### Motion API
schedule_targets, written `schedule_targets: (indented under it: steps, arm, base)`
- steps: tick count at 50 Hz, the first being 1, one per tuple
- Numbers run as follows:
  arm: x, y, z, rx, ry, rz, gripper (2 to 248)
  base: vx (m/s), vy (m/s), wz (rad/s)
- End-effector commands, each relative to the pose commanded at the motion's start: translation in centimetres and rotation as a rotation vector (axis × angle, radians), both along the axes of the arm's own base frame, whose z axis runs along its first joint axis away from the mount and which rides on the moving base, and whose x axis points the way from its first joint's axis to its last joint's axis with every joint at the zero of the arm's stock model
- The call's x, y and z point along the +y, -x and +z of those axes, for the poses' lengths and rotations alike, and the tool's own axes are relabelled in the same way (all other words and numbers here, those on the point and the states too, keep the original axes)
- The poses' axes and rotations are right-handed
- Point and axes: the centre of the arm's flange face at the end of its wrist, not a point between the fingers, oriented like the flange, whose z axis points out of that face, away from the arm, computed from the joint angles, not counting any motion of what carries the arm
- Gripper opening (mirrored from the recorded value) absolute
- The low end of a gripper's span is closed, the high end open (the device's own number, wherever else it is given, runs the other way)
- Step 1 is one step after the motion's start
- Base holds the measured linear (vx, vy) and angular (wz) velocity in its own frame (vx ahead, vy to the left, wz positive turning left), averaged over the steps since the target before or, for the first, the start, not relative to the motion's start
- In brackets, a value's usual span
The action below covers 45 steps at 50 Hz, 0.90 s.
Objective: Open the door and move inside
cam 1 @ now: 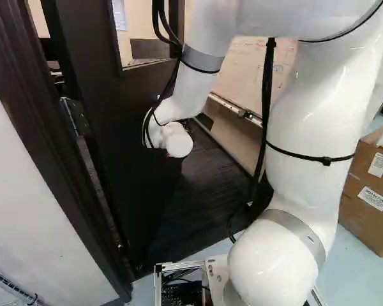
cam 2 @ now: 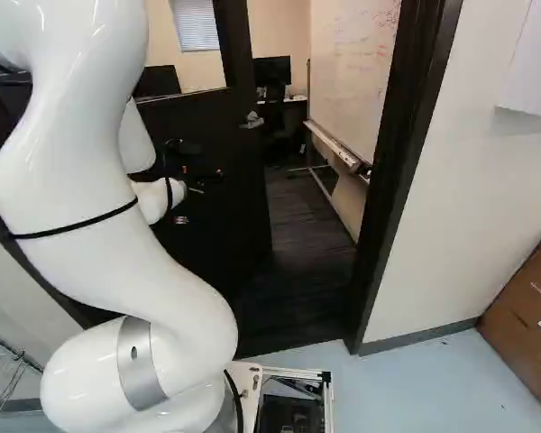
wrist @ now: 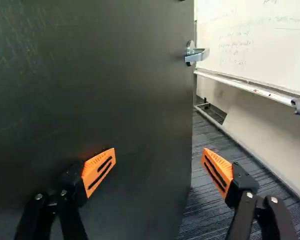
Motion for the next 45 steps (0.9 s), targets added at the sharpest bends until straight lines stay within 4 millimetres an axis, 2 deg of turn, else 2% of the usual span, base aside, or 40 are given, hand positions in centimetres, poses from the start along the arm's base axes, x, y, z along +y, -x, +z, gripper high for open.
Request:
schedule_targets:
  steps: [45]
  arm:
    - [5.8, -1.8, 0.4, -0.09, -0.019, 0.072, 247]
  base:
    - [0.0, 0.0, 0.0]
